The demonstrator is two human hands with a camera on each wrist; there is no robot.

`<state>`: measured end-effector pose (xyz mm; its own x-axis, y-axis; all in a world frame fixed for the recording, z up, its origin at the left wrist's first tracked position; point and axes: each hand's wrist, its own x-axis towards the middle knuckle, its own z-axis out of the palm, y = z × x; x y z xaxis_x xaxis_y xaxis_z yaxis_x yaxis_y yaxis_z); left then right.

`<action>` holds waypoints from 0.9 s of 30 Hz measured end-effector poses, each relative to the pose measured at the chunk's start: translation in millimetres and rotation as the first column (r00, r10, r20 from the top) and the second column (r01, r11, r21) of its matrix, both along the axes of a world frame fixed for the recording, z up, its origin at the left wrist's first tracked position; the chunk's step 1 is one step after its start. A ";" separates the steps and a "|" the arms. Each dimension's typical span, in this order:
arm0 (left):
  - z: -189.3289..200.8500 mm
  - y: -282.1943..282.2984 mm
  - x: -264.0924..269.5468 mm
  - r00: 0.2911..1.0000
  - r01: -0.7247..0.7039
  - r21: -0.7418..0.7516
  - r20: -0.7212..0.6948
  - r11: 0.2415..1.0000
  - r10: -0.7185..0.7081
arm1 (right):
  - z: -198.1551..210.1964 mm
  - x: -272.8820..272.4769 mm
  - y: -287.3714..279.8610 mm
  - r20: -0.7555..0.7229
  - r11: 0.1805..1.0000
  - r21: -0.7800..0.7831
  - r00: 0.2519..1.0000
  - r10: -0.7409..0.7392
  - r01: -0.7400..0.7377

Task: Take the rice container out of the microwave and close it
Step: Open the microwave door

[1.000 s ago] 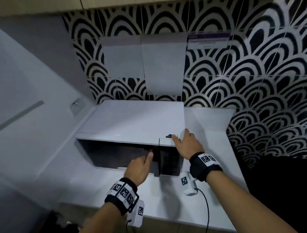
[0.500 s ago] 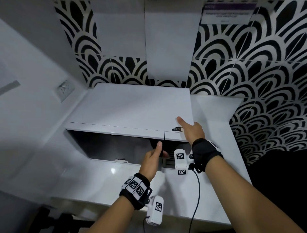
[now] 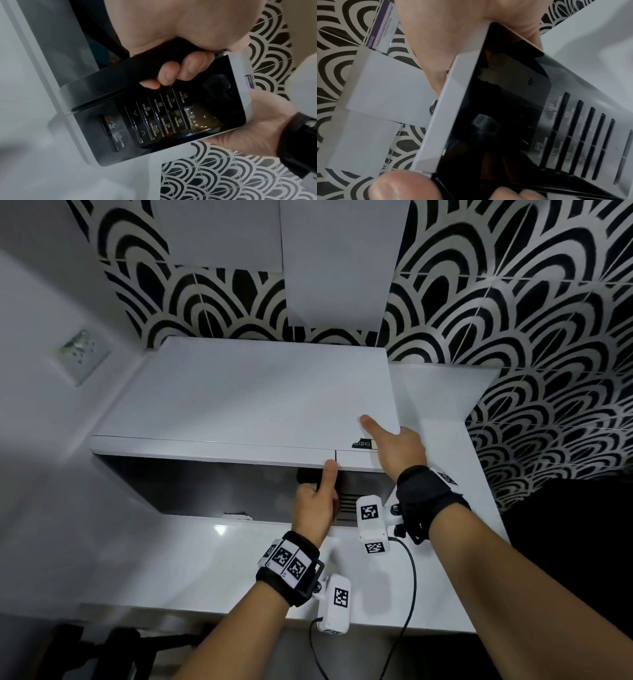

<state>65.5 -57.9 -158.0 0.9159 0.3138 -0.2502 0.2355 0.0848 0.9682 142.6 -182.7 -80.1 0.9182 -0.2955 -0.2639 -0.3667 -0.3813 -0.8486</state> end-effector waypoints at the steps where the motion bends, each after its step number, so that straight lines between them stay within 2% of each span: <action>1: -0.4 -1.2 0.0 1.000 -0.011 0.004 0.001 1.000 0.011 | 0.8 -0.6 0.3 0.000 1.000 0.002 1.000 -0.005 0.005; 16: -1.6 -6.6 0.0 0.992 -0.118 -0.017 -0.058 0.993 0.117 | 6.3 -4.1 2.4 0.000 1.000 0.008 1.000 0.011 -0.011; 27: -4.6 -6.1 0.5 0.996 -0.086 -0.060 -0.029 0.994 0.085 | 4.6 -1.3 -0.8 0.013 1.000 -0.003 1.000 0.028 -0.028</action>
